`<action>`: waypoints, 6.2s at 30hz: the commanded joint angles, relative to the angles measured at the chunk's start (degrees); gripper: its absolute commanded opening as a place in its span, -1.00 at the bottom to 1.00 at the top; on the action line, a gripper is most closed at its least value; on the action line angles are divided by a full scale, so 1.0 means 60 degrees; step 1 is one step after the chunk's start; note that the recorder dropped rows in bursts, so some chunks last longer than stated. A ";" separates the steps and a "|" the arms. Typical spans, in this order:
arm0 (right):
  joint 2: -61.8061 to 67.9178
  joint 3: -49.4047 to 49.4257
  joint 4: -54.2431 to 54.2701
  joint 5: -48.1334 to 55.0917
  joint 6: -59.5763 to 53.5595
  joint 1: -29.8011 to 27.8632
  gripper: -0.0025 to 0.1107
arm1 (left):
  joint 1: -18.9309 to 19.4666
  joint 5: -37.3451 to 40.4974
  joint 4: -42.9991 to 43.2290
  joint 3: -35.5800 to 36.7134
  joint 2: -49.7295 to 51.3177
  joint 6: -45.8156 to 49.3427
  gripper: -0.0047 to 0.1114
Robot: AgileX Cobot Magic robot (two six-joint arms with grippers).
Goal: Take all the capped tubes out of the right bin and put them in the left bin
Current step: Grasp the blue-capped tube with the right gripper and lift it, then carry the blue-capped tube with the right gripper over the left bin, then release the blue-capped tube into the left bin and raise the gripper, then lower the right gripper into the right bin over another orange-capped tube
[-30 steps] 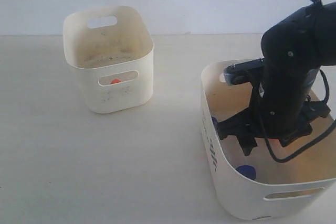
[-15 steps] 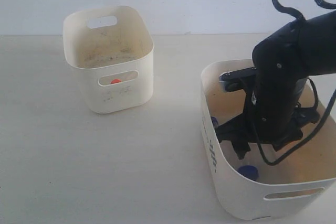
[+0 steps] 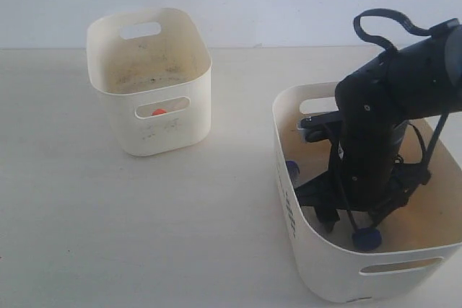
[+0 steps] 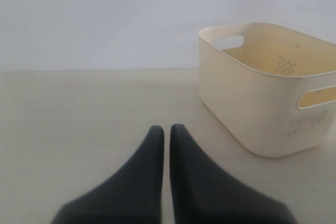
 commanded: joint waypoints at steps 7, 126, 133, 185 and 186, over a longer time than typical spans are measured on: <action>0.0375 0.0037 -0.0043 -0.0025 0.0008 -0.0030 -0.70 | 0.0003 -0.0066 -0.0060 -0.0035 0.0030 -0.0093 -0.84; -0.1952 -0.1113 -0.0091 0.3017 0.0724 0.0209 -0.73 | 0.0003 -0.0066 -0.0060 -0.0035 0.0030 -0.0093 -0.84; -0.1193 -0.1113 -0.1418 0.2895 0.1684 0.0640 -0.62 | 0.0003 -0.0066 -0.0060 -0.0035 0.0030 -0.0093 -0.84; -0.0583 -0.1113 -0.2328 0.2660 0.2398 0.0640 0.18 | 0.0003 -0.0066 -0.0060 -0.0035 0.0030 -0.0093 -0.84; -0.0559 -0.1113 -0.2328 0.2709 0.2398 0.0640 0.14 | 0.0003 -0.0066 -0.0060 -0.0035 0.0030 -0.0093 -0.84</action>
